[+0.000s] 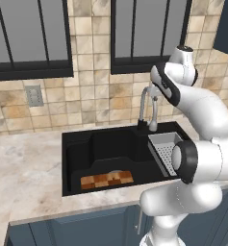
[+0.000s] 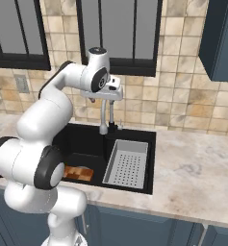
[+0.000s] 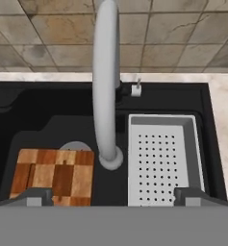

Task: Turn on the sink faucet with hot water and rinse the cutting board for ten seconds, then turn off the faucet. Push the cutting board to reach the water if necessary.

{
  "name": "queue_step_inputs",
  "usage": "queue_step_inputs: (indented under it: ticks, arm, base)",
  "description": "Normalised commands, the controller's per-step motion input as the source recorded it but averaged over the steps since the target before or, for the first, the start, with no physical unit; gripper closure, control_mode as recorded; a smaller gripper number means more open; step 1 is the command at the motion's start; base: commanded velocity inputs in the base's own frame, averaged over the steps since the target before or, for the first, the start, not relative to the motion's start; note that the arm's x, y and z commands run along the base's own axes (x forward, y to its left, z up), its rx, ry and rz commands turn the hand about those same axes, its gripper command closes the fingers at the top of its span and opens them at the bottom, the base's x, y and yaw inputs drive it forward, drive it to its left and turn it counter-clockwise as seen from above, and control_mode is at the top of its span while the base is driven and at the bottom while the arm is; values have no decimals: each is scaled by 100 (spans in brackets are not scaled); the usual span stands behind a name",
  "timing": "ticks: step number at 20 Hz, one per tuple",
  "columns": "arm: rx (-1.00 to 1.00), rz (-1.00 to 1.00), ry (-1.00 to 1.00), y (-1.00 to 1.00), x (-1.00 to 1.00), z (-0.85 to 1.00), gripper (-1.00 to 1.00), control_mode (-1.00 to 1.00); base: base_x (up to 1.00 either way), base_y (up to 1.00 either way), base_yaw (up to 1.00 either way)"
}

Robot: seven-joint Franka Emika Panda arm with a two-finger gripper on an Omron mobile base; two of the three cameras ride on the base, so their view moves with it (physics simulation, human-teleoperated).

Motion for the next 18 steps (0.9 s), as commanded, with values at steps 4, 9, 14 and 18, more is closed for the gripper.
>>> queue_step_inputs:
  ticks: [4,9,14,18]
  arm:
    - [0,0,0,0,27,-25,-100,-100]
    - [0,0,0,0,24,-25,-100,-100]
    - [0,0,0,0,27,-19,-100,-100]
    - [0,0,0,0,25,-19,-100,-100]
  base:
    - [0,0,0]
    - [0,0,0]
    - [0,0,0]
    - [0,0,0]
